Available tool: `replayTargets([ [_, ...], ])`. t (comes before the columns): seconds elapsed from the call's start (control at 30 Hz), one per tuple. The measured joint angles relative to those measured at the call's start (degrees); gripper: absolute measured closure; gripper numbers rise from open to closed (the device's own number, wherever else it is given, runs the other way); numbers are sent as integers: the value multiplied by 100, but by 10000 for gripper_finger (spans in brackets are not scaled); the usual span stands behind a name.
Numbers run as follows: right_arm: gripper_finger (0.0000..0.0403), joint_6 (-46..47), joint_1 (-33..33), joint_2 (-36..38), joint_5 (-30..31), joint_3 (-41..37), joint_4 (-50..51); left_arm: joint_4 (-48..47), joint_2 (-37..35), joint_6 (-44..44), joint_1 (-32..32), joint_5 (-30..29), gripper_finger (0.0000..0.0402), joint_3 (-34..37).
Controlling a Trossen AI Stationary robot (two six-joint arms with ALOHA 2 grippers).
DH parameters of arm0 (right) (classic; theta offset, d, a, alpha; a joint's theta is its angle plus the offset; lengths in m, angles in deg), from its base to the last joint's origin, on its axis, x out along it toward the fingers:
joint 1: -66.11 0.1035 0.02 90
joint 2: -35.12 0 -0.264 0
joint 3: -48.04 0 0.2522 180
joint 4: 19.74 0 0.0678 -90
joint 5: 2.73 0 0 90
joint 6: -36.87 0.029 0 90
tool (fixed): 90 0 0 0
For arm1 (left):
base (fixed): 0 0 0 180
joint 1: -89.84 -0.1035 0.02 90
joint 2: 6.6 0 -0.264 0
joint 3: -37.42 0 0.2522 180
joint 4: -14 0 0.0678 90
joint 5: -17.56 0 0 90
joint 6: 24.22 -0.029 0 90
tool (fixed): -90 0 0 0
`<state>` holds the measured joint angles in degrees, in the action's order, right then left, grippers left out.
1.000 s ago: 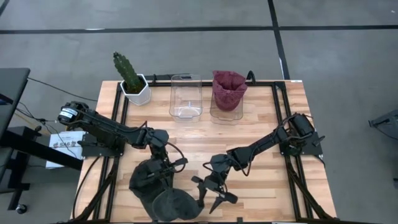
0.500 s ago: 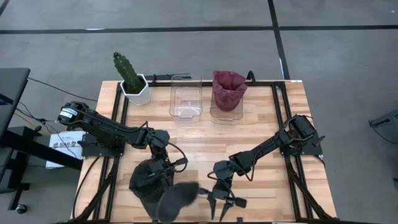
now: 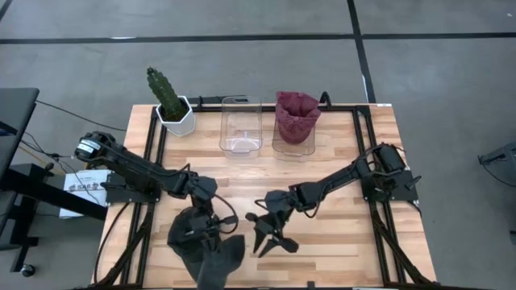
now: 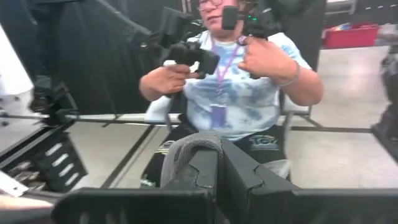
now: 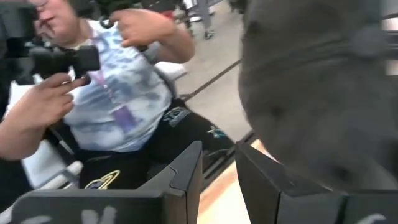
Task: Pick & Place hat
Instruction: Put the right black head cap into the left transparent bin
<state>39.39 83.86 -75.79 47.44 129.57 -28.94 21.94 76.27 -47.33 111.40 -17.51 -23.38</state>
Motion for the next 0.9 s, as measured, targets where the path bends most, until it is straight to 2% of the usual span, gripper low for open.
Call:
replayTargets([
  [0.1,315,-2,-154,0,343,0,-9,-10,0,-31,199,3,392,0],
  [0.33,315,-3,-506,0,1753,0,-87,19,0,-332,393,5,392,0],
  [0.6,315,-2,-645,0,1791,0,-598,53,0,-746,310,-3,392,0],
  [0.9,315,108,-568,0,1879,0,-364,346,0,-1158,308,-1,392,0],
])
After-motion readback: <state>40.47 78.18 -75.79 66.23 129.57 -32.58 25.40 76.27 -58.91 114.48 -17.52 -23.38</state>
